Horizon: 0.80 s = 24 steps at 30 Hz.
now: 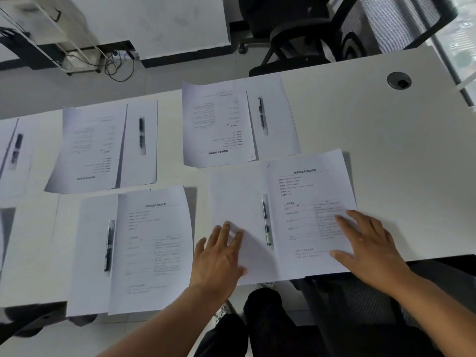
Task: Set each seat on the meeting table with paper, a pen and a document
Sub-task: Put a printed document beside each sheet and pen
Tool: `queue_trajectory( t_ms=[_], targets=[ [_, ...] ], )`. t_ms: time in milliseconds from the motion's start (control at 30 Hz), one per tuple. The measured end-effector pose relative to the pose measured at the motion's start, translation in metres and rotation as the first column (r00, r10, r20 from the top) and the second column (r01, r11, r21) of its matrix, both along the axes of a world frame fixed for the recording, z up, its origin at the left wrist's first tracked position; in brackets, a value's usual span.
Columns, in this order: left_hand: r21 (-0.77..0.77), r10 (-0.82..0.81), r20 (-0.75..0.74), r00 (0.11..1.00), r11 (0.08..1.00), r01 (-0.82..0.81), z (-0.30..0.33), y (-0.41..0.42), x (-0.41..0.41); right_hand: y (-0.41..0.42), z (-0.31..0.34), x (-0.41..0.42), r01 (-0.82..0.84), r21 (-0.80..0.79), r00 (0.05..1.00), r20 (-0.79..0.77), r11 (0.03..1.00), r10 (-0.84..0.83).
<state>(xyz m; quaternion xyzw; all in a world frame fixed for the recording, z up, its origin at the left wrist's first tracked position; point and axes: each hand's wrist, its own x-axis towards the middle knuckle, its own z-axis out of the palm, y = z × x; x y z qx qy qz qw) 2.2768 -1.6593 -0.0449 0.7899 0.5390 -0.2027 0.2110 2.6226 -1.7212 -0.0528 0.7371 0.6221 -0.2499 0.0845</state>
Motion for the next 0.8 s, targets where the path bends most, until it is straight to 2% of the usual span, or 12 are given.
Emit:
queue_trajectory(
  t_ms=[600, 800],
  targets=[
    [0.024, 0.013, 0.025, 1.0, 1.0, -0.014, 0.012, 0.007, -0.005, -0.002, 0.011, -0.01, 0.028, 0.031, 1.0, 0.004, 0.999, -0.028],
    [0.073, 0.071, 0.018, 0.997, 0.995, -0.072, 0.036, 0.015, -0.046, 0.011, 0.024, -0.051, -0.056, 0.093, 0.998, 0.0, 0.994, 0.057]
  ],
)
